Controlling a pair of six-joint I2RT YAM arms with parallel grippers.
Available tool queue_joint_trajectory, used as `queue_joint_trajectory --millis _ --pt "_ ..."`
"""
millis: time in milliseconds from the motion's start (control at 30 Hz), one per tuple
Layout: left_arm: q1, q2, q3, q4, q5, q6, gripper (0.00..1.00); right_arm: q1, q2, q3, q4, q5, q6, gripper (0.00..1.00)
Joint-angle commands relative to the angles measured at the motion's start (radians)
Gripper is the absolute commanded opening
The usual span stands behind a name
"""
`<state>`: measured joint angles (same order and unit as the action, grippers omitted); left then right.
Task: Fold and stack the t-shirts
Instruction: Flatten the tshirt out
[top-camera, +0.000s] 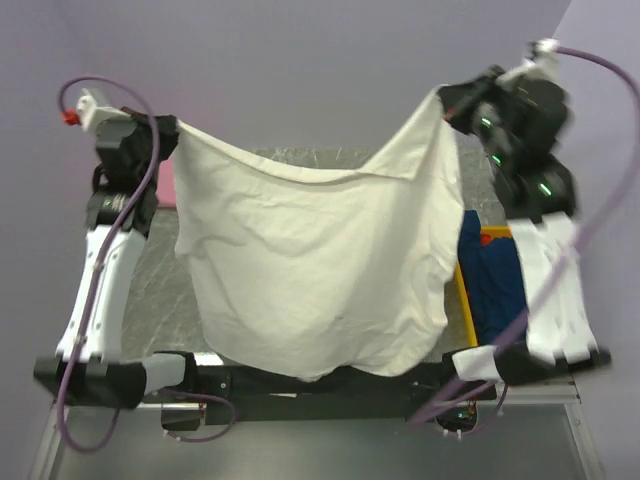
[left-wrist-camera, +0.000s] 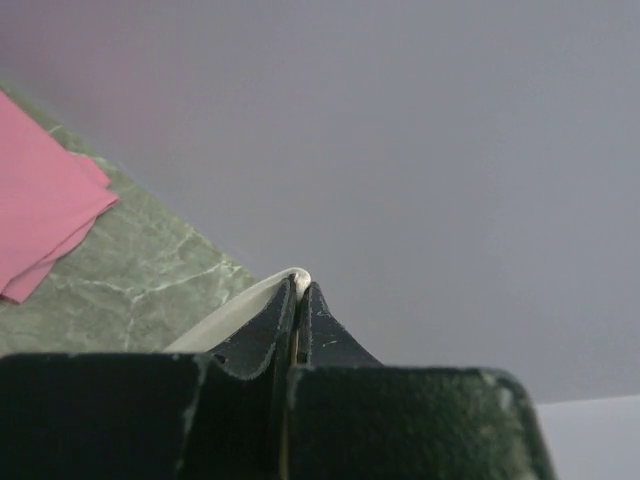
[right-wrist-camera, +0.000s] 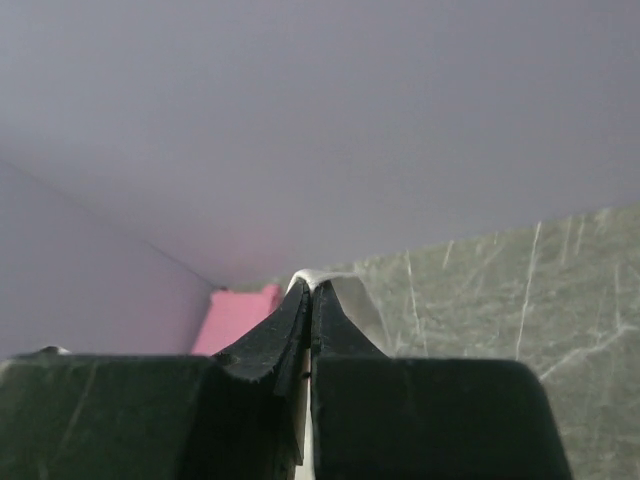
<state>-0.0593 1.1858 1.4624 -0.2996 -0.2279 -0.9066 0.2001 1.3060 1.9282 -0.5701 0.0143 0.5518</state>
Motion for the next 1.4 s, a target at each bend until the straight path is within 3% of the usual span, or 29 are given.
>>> queue_joint_trajectory --millis 0,33,67,133,167,233,367,533,700,833,933,1033,1200,1367 --pt "0.006 0.138 0.035 0.243 0.021 0.02 0.01 -0.008 0.227 0.079 0.164 -0.06 -0.024 0.0" --pt "0.007 0.235 0.097 0.257 0.022 0.024 0.01 -0.007 0.295 0.147 0.139 -0.072 -0.029 0.0" --pt "0.009 0.283 0.133 0.292 0.028 0.037 0.01 -0.008 0.441 0.333 0.113 -0.079 -0.044 0.0" --pt "0.015 0.406 0.243 0.325 0.054 0.031 0.01 -0.013 0.588 0.56 0.02 -0.083 -0.05 0.0" --pt "0.025 0.438 0.277 0.341 0.07 0.022 0.01 -0.021 0.649 0.754 0.004 -0.094 -0.038 0.0" --pt "0.038 0.521 0.401 0.363 0.119 0.006 0.01 -0.033 0.716 0.815 0.056 -0.096 -0.01 0.0" --pt "0.053 0.586 0.561 0.396 0.176 0.02 0.01 -0.044 0.444 0.4 0.369 -0.033 -0.024 0.0" --pt "0.111 0.534 0.507 0.546 0.234 -0.011 0.01 -0.053 0.377 0.387 0.415 0.052 -0.066 0.0" --pt "0.156 0.508 0.405 0.551 0.265 -0.058 0.01 -0.056 0.339 0.263 0.374 0.053 -0.056 0.0" --pt "0.156 0.424 0.128 0.608 0.272 -0.083 0.01 -0.057 0.208 -0.067 0.413 0.055 0.005 0.0" --pt "0.157 0.355 -0.074 0.606 0.266 -0.113 0.01 -0.057 0.058 -0.489 0.453 0.055 0.097 0.0" --pt "0.157 0.273 -0.313 0.614 0.236 -0.175 0.01 -0.056 -0.075 -0.793 0.489 0.009 0.204 0.0" --pt "0.157 0.167 -0.574 0.487 0.144 -0.224 0.01 -0.054 -0.197 -1.083 0.428 -0.011 0.255 0.0" --pt "0.157 0.071 -0.715 0.303 0.026 -0.325 0.01 -0.056 -0.26 -1.32 0.401 -0.105 0.289 0.0"
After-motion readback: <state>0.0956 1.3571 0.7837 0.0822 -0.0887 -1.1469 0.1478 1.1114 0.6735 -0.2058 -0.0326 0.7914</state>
